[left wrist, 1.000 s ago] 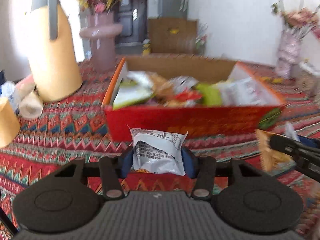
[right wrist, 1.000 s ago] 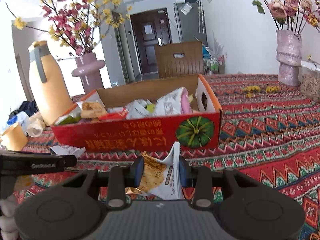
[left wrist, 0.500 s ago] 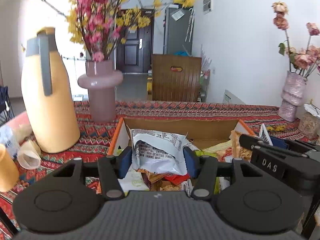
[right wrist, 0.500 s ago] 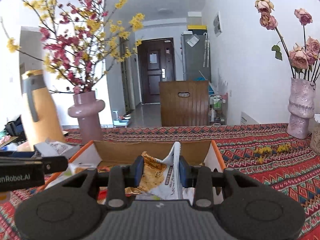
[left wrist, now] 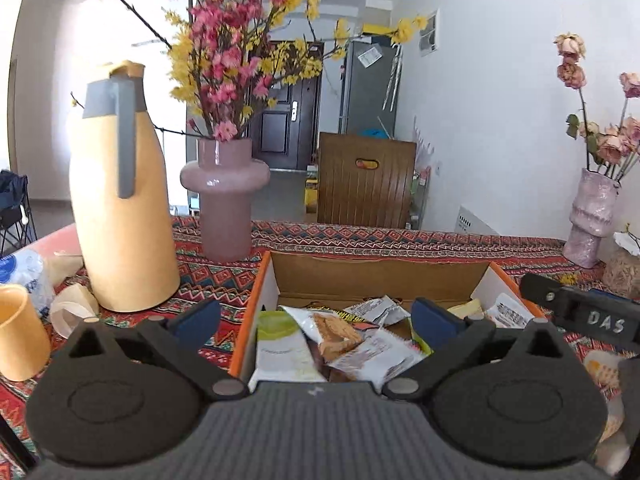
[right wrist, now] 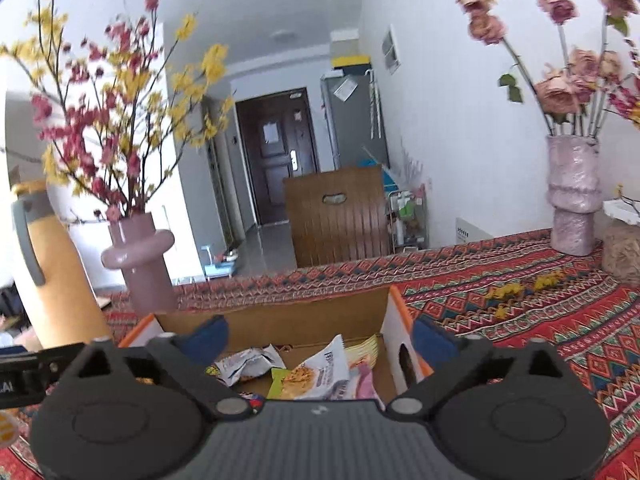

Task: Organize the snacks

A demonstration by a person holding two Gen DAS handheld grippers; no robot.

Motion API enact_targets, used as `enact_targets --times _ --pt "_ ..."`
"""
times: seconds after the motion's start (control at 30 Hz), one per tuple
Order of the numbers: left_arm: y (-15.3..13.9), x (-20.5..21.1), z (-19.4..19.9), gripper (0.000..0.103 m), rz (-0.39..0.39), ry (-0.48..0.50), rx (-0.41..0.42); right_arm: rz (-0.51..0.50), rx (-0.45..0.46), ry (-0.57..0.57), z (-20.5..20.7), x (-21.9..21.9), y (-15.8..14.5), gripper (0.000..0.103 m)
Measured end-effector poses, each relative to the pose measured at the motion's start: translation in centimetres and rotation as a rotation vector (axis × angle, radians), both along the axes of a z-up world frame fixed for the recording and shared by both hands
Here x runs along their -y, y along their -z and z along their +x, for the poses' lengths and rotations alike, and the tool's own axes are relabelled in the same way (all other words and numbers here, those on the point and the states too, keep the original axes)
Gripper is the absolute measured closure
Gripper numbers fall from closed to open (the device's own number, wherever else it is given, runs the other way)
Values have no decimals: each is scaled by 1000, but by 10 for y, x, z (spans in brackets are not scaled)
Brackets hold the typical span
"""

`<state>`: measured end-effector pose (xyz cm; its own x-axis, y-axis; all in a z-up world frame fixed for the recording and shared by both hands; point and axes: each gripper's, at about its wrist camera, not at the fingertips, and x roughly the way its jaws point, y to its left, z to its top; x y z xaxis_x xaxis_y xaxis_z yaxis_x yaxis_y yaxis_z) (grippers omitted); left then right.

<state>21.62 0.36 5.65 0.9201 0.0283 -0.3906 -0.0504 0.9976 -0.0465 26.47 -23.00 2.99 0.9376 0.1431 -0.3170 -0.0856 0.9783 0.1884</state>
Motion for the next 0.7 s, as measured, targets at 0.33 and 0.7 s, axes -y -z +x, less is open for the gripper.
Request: enact_targets --times 0.33,0.7 --pt "7 -6 -94 0 44 69 6 -43 -33 -94 -89 8 -4 0" --pt "47 -7 -175 0 56 115 -61 -64 -134 -135 -185 13 28 0"
